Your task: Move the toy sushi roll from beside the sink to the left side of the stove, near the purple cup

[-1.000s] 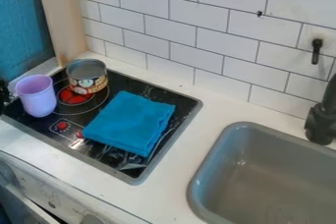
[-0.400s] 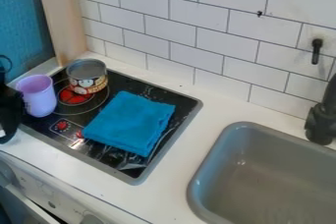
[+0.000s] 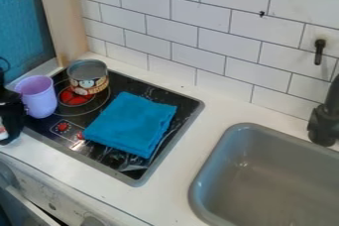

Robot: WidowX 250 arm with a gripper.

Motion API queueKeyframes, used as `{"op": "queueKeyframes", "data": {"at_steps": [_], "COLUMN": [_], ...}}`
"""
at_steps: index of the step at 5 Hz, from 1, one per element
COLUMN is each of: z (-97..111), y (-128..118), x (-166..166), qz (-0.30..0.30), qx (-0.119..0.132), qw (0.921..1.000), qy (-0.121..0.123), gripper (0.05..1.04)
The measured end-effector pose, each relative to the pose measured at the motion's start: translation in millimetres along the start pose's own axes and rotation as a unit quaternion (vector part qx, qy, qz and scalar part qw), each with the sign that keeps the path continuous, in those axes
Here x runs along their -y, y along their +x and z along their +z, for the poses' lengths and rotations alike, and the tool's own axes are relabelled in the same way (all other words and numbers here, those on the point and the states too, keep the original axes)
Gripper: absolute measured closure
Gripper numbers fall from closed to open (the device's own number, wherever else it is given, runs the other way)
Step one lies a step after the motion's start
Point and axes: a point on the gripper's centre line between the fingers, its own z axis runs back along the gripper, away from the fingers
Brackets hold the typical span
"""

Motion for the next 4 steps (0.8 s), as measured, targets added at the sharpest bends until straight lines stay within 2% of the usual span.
{"op": "queueKeyframes", "data": {"at_steps": [1, 2, 3, 4], "z": [15, 33, 47, 54], "y": [2, 5, 6, 8], "x": [0, 1, 16, 71], "qz": [0.004, -0.005, -0.029, -0.112], "qx": [0.018, 0.049, 0.055, 0.047], "qw": [0.9998, 0.9986, 0.9977, 0.9923], "qy": [0.008, 0.019, 0.028, 0.023], "gripper": [0.076, 0.082, 0.083, 0.083]}}
